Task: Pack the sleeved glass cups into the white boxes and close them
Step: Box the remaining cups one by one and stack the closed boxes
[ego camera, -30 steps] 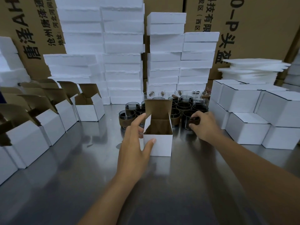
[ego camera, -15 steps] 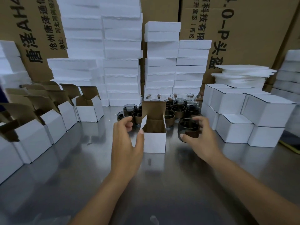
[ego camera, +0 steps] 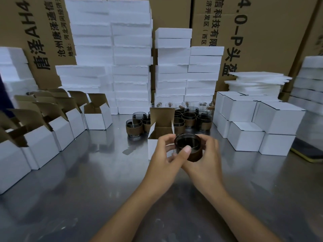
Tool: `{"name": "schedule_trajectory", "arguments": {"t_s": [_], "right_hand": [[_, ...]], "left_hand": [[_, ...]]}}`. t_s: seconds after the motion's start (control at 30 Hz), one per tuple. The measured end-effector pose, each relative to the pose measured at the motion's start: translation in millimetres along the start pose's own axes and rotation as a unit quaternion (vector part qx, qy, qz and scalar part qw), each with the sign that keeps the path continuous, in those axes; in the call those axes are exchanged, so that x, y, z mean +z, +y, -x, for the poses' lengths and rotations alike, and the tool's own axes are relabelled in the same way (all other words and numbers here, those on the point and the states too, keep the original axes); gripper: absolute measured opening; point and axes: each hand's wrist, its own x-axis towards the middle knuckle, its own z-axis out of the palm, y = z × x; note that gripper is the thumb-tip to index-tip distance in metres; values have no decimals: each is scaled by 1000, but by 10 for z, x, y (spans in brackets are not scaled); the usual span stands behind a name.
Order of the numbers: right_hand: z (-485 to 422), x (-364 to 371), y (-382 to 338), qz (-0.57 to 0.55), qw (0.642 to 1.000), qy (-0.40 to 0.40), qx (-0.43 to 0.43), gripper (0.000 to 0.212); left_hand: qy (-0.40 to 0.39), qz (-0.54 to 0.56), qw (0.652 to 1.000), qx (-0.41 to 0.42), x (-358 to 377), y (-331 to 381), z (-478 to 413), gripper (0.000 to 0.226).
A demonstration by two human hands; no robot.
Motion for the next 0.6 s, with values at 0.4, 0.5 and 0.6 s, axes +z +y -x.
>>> {"name": "schedule_trajectory", "arguments": {"t_s": [0.4, 0.5, 0.6], "right_hand": [[67, 45, 25, -16, 996, -83, 0, 70], [63, -3, 24, -50, 993, -104, 11, 66], [69, -1, 15, -66, 990, -120, 45, 64]], "left_hand": [[24, 208, 969, -130, -181, -115, -99, 68], [-24, 249, 958, -137, -246, -123, -108, 56], [-46, 262, 953, -143, -257, -157, -118, 50]]}}
